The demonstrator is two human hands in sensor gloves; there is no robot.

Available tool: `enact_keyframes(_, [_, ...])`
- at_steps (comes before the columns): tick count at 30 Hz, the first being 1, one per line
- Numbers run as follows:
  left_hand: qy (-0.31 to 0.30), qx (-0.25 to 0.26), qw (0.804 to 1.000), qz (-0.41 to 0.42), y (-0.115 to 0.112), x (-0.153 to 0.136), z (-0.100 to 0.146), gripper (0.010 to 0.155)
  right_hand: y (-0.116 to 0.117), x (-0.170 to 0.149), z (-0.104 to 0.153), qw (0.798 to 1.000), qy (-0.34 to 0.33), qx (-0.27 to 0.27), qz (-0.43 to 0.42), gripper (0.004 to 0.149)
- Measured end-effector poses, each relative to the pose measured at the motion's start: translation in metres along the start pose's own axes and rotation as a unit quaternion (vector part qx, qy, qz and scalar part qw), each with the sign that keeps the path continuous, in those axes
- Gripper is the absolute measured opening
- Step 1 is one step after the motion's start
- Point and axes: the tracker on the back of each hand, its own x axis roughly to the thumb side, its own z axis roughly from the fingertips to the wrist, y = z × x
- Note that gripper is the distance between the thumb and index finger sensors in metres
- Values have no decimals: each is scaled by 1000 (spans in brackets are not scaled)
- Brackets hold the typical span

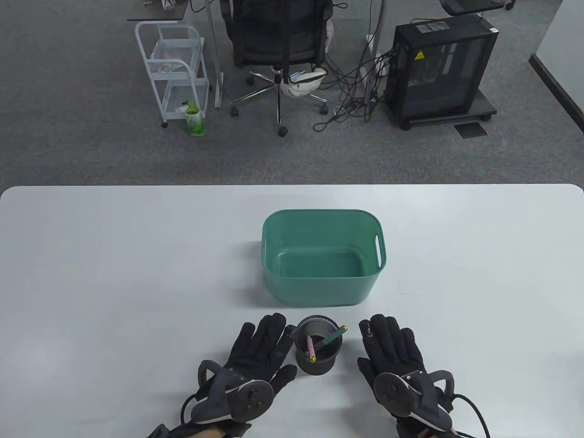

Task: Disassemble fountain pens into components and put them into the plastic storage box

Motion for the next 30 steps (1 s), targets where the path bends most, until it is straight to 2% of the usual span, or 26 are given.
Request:
enact_keyframes(17, [-37, -17, 998, -46, 1, 22, -35, 77, 0, -1, 0, 1000, 2, 5, 1, 68])
enact_keyframes(30, [-67, 31, 992, -106, -6, 37, -38, 52, 1, -1, -1, 1000, 4, 8, -2, 69])
